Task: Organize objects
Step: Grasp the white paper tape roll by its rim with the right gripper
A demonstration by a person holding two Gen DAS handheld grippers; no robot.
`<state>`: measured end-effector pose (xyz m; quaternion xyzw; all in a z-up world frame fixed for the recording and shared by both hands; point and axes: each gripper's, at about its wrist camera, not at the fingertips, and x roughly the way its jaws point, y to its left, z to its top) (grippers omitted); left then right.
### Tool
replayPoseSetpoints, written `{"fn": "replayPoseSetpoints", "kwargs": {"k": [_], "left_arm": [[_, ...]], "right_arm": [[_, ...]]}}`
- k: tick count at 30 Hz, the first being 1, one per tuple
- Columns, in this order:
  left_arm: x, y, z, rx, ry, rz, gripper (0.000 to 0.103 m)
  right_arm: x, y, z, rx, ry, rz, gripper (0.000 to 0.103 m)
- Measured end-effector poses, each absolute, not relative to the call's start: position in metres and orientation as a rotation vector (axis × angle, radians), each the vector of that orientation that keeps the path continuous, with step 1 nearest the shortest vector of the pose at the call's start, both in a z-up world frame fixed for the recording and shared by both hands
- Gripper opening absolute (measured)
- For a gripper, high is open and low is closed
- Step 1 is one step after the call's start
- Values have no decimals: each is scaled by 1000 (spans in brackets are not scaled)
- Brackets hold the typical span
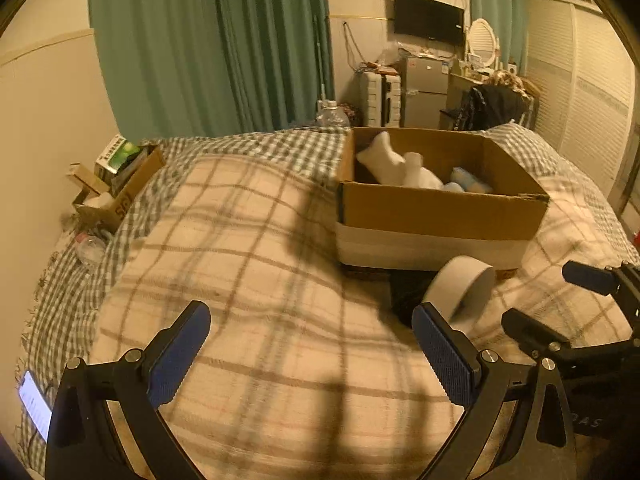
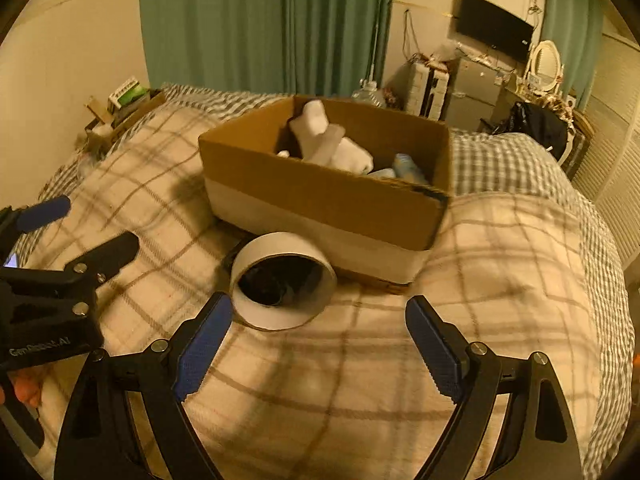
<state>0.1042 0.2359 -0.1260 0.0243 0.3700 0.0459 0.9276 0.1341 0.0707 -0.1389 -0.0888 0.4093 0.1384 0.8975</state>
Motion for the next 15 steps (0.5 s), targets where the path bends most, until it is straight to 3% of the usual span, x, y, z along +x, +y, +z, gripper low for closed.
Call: {"fn": "replayPoseSetpoints", "kwargs": {"k": [15], "left_arm": [[118,275,-152,-61,859,124,103]], "right_arm": [[196,116,-181,-232,990,282,88]]}}
